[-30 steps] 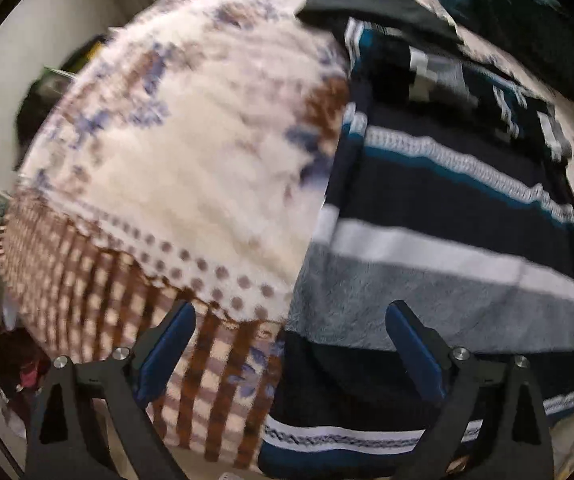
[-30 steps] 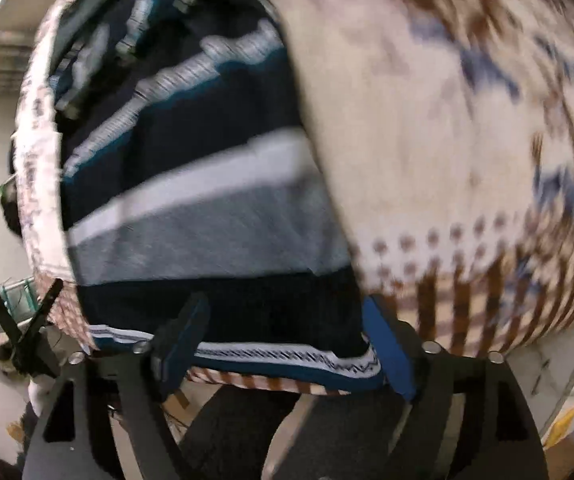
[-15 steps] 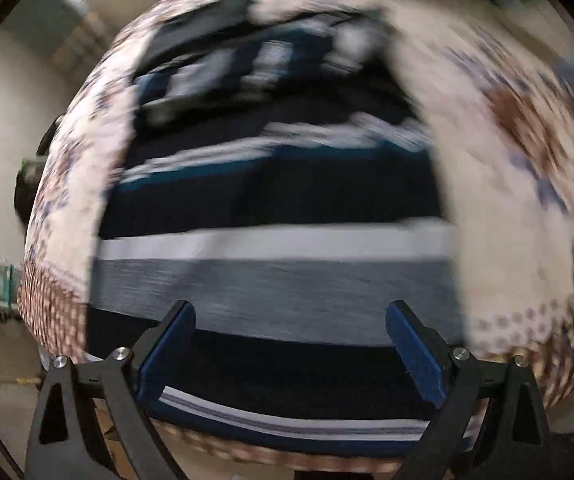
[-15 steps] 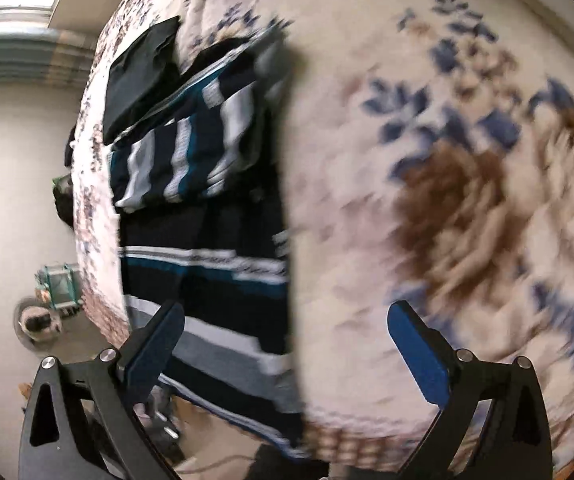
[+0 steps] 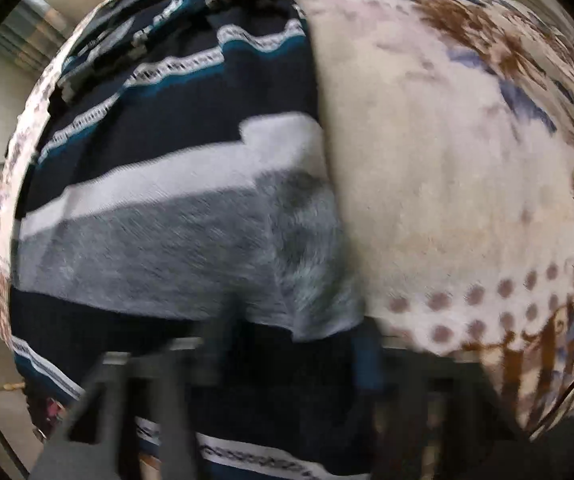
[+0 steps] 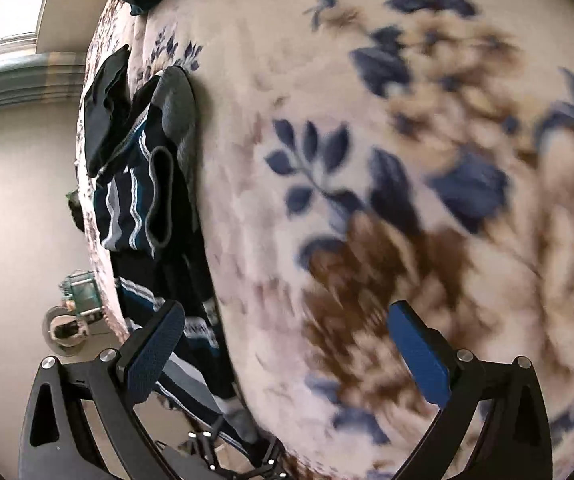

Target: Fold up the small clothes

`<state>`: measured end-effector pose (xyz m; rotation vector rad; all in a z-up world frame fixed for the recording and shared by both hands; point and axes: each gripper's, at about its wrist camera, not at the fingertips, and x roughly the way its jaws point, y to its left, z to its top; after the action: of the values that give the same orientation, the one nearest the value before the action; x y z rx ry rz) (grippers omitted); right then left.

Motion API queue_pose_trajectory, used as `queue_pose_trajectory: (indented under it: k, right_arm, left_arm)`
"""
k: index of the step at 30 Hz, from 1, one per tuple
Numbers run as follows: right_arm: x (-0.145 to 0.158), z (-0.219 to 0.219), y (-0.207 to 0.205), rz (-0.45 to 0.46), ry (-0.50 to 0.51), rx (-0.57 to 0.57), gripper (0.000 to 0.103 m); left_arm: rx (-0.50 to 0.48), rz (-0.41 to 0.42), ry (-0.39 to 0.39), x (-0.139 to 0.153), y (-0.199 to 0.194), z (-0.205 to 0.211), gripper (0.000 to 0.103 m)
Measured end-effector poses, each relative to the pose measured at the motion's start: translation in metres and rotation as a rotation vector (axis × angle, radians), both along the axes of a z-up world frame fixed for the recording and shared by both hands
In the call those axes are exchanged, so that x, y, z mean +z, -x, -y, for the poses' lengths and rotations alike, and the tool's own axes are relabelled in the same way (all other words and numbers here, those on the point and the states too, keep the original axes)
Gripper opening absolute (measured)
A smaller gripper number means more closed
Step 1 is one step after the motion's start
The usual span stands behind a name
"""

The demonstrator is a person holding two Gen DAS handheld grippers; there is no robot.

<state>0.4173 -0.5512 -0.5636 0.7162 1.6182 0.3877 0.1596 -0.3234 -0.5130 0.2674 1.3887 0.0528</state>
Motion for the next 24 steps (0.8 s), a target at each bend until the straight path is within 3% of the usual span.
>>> queue_pose_trajectory:
  k: [2,8,13,16,17,18,19,24]
  right_arm:
    - [-0.01,-0.019,-0.018,0.006,-0.065,-0.004,0.103]
    - [-0.043,-0.089,-0.085,0.012,-0.231,-0.015,0.103]
    - [-0.056,-0.138,-0.113,0.01,-0.163,0.04,0.103]
    - [-0.045,-0.155,-0.114,0.05,-0.226,0.063,0.098]
    - [-0.043,-0.16,-0.114,0.059,-0.226,0.074,0.081]
    - [-0.043,-0.165,-0.114,0.069,-0.217,0.084,0.043]
    - [-0.044,-0.17,-0.115,0.078,-0.155,0.093,0.023]
    - [-0.044,-0.17,-0.109,0.069,-0.141,0.01,0.019]
  left_arm:
    - [-0.004,0.017,-0.002,0.006,-0.004,-0.007,0.009]
    - [0.034,0.051,-0.004,0.022,-0.014,-0.035,0.008]
    - [0.062,0.074,0.013,0.031,-0.011,-0.034,0.008]
    - [0.071,0.089,0.021,0.037,-0.009,-0.032,0.008]
    - [0.076,0.092,0.025,0.04,-0.009,-0.033,0.008]
    - [0.083,0.094,0.032,0.042,-0.006,-0.028,0.008]
    - [0.084,0.094,0.032,0.043,-0.006,-0.03,0.008]
    - [0.113,0.109,0.039,0.057,-0.005,-0.037,0.008]
